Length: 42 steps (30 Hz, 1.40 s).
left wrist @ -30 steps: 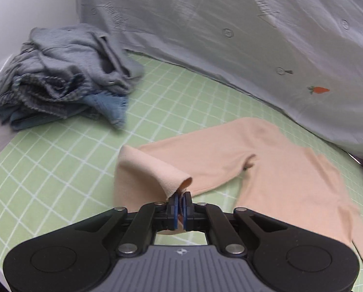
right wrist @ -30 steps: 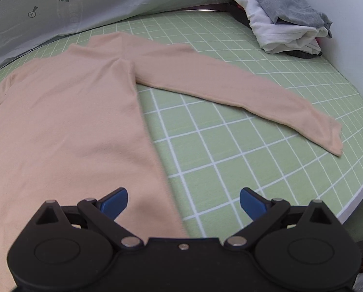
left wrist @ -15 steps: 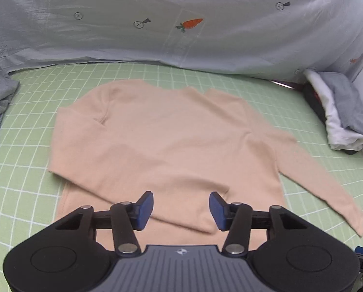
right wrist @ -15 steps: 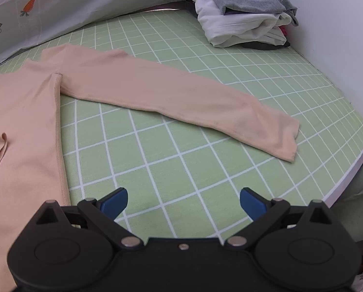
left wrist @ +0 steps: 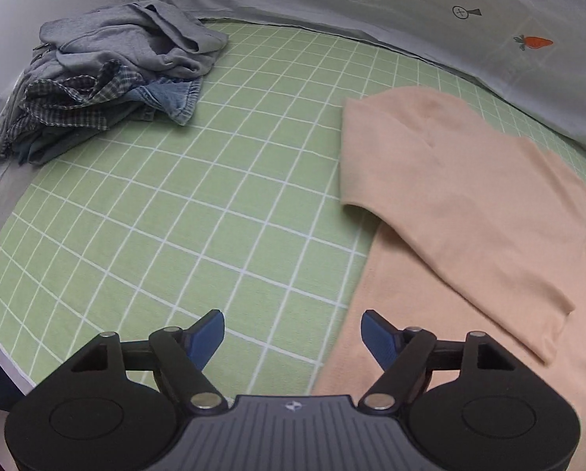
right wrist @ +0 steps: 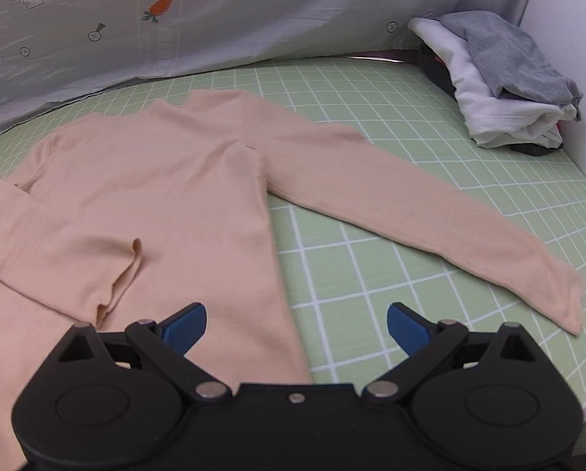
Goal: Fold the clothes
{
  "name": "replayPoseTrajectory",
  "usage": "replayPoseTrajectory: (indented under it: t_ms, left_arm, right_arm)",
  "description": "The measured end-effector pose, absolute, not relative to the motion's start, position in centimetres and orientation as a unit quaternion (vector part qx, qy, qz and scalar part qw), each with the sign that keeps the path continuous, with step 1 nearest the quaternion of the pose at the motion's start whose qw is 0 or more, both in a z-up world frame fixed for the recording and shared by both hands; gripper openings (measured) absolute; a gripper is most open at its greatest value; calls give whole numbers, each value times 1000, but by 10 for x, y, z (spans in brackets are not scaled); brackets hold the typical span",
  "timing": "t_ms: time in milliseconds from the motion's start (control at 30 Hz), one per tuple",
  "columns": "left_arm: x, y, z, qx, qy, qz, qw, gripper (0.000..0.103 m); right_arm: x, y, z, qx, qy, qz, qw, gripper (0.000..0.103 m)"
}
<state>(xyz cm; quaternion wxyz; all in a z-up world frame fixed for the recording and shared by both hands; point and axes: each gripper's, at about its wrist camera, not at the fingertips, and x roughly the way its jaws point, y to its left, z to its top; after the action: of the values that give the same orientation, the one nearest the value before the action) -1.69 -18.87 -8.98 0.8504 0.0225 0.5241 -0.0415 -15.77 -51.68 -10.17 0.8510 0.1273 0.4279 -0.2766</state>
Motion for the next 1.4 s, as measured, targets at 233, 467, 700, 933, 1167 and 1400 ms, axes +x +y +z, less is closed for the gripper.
replayPoseTrajectory:
  t_ms: [233,467,700,933,1167,1400]
  left_arm:
    - [7,-161,-95,47,535,-58,841,83]
    - [45,-147,-102,50,547,-82,832,84]
    - [77,-152,-101,72,541,-117,830,84]
    - [82,-163,-103,85,543,-135,824,84]
    - [65,-177,-104,79,548,-130,823,84]
    - [45,-199,-101,72,548,-106,826,84]
  right_arm:
    - [-112,-464,-109,126,436,-236,859,103]
    - [-92,-436,-118,139,436,-247,854,103]
    - [-71,-426,-123,135,449,-282,837,90]
    - [-65,-424,-120,158,445,-242,848,34]
    - [-69,-432,-108,133,441,-182,869,5]
    - [-75,-467,-84,93,413,-163,891,4]
